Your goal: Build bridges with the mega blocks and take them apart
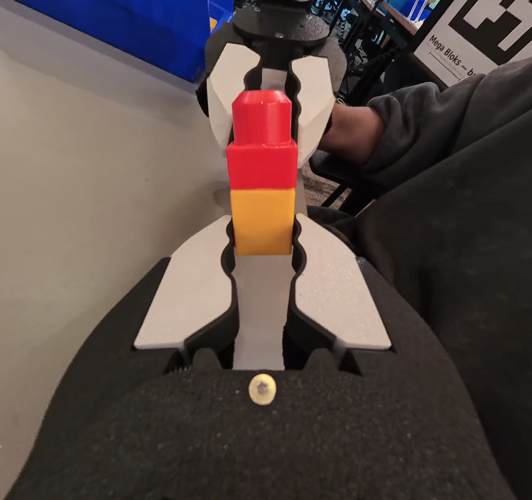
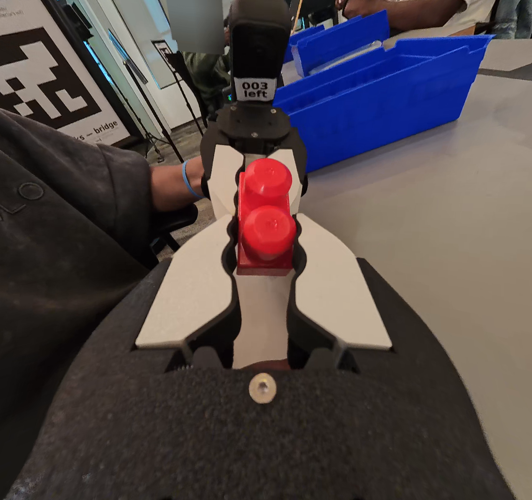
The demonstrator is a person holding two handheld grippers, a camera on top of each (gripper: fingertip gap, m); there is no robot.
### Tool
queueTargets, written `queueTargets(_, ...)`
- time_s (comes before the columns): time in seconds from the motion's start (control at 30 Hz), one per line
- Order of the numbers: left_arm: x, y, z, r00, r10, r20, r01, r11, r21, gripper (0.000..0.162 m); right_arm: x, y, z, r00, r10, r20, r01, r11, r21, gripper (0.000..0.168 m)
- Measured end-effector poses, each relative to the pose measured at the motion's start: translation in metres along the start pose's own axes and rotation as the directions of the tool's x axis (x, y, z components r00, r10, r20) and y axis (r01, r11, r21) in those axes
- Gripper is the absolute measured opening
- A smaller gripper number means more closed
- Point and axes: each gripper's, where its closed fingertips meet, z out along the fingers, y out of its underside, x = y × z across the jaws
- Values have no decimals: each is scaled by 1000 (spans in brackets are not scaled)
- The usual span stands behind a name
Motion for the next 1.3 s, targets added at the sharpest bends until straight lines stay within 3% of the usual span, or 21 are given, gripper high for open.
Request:
queueTargets(0.2, -1, 0, 0, 1000, 4, 8, -4, 1000, -3, 36, 0, -5, -1, 1000, 0, 7, -1, 999, 37, 35)
queueTargets(0.5, 1, -17, -3, 1000, -22, -15, 24, 995, 100, 36, 1, -37, -1, 996, 72, 45, -80, 973, 216, 35)
queueTargets(0.6, -9, 3, 6, 996, 34, 81, -33, 999, -9, 36, 5, -76, -29, 991, 110, 81, -133, 915, 381, 35)
queueTargets(0.7, 0, -15, 2, 999, -32, 10, 31, 992, 124, 36, 5, -97, -56, 999, 44, 10, -44, 913, 405, 35)
queueTargets(0.9, -2, -19, -6, 1000, -18, 21, 15, 989, 147, 36, -7, -114, -86, 995, -42, -93, 75, 918, 389, 35)
queueTargets(1.03, -22, -36, -26, 975, -6, 223, -50, 968, 247, 36, 3, -108, -102, 972, -18, -236, 98, 939, 330, 35)
queueTargets(1.13, -36, -50, -53, 919, -30, 394, -101, 947, 306, 36, 19, -135, -178, 857, -35, -515, 211, 935, 287, 35)
queueTargets(1.17, -34, -52, -56, 912, -19, 409, -117, 945, 306, 36, 27, -142, -208, 788, -33, -614, 228, 943, 242, 34)
queueTargets(1.23, -30, -52, -55, 908, 13, 419, -141, 950, 277, 36, 47, -150, -273, 575, -47, -817, 255, 959, 124, 35)
queueTargets(1.3, -27, -50, -49, 905, 50, 422, -163, 958, 237, 36, 70, -143, -318, 444, -41, -895, 137, 990, 22, 35)
